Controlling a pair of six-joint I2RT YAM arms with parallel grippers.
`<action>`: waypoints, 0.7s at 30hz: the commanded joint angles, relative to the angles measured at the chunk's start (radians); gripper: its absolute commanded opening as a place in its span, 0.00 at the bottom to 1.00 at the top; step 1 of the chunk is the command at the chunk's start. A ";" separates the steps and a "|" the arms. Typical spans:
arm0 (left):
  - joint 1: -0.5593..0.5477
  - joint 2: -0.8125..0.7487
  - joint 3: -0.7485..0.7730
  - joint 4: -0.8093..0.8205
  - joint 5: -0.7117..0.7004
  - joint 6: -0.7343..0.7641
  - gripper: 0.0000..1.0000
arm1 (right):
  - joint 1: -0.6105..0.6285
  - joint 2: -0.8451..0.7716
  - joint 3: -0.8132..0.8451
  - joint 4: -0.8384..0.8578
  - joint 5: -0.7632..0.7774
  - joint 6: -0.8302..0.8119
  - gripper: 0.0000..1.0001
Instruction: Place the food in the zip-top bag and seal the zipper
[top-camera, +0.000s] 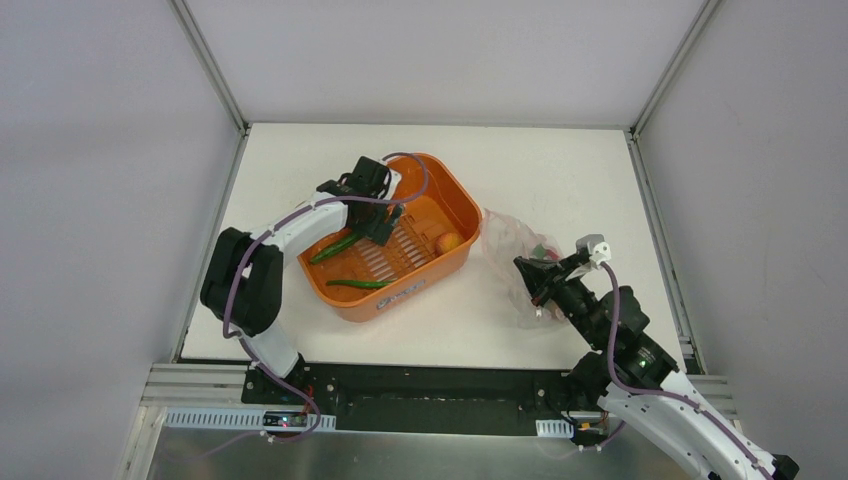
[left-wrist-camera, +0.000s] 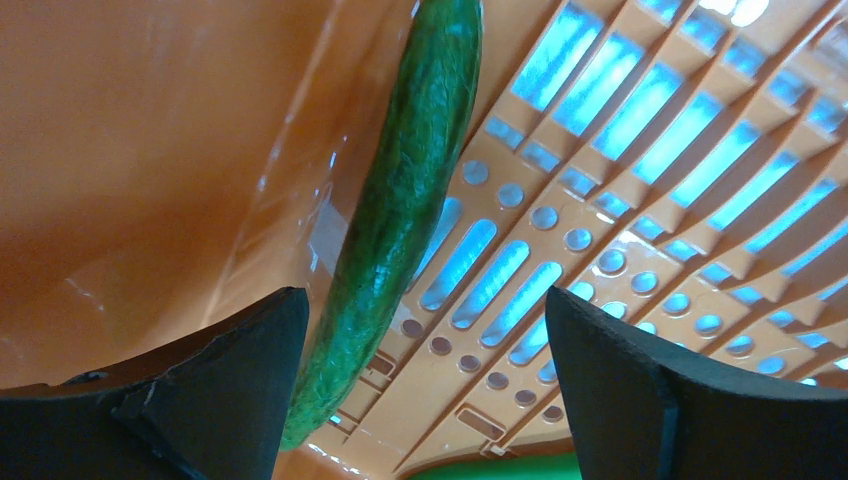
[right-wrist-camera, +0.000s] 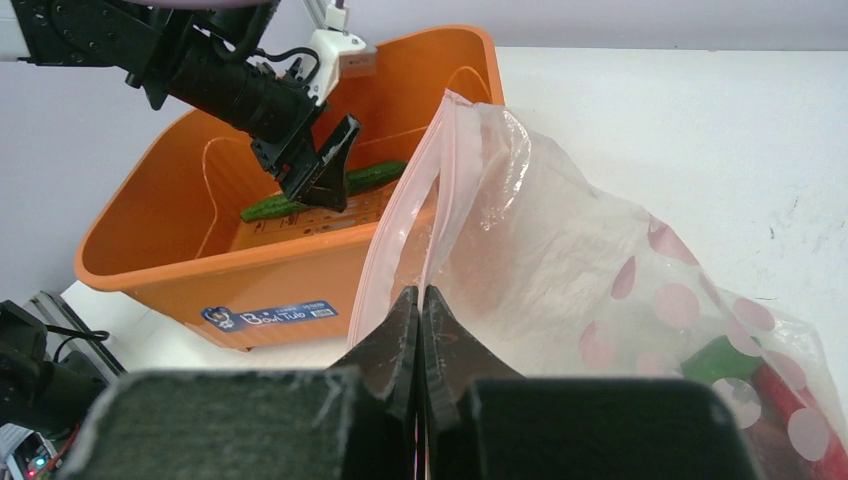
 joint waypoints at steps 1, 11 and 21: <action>0.009 0.041 0.030 -0.069 -0.028 0.054 0.86 | 0.003 -0.002 0.039 0.042 -0.019 -0.039 0.00; 0.009 0.088 0.015 -0.092 -0.060 0.055 0.67 | 0.004 0.015 0.045 0.039 -0.040 -0.032 0.00; 0.005 0.007 -0.051 -0.062 0.011 0.063 0.27 | 0.004 0.034 0.051 0.034 -0.038 -0.018 0.00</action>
